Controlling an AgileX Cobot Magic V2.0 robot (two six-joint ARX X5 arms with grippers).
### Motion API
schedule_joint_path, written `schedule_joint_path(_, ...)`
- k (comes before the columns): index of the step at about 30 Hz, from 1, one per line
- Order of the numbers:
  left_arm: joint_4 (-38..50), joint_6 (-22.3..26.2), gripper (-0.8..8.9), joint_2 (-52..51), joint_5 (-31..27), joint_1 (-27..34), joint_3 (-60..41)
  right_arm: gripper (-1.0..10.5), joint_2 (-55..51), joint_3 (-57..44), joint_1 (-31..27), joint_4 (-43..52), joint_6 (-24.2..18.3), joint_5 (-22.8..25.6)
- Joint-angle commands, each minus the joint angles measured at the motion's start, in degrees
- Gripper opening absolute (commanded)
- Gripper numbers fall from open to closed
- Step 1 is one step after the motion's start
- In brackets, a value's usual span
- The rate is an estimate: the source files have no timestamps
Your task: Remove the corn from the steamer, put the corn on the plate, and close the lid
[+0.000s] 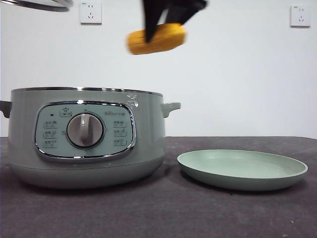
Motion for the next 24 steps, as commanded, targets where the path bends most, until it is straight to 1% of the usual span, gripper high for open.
schedule_joint_path(1, 3.8, 0.2, -0.09, 0.7, 1.6, 0.0, 0.6, -0.2, -0.5, -0.2, -2.2, -5.6, 3.3, 2.4)
schedule_joint_path(4, 4.5, 0.0, -0.09, 2.0, 2.3, 0.0, 0.6, -0.2, -0.5, -0.8, -4.7, -11.3, 5.9, 6.1)
schedule_joint_path(8, 5.0, -1.0, -0.09, 2.9, 3.3, 0.0, 0.6, -0.2, -2.0, -5.8, -7.1, -11.3, 7.8, 7.0)
schedule_joint_path(11, 5.0, -1.0, -0.09, 3.2, 3.3, 0.0, 0.6, -0.2, -4.1, -12.4, -7.7, -10.0, 8.8, 7.2)
schedule_joint_path(19, 5.0, -1.1, -0.09, 3.2, 3.3, 0.0, 0.6, -0.2, -11.9, -33.3, -7.8, 6.2, 9.8, 7.3)
schedule_joint_path(24, 5.0, -1.3, -0.09, 3.2, 3.3, 0.0, 0.6, -0.2, -12.6, -42.4, -8.0, 16.3, 9.7, 7.3)
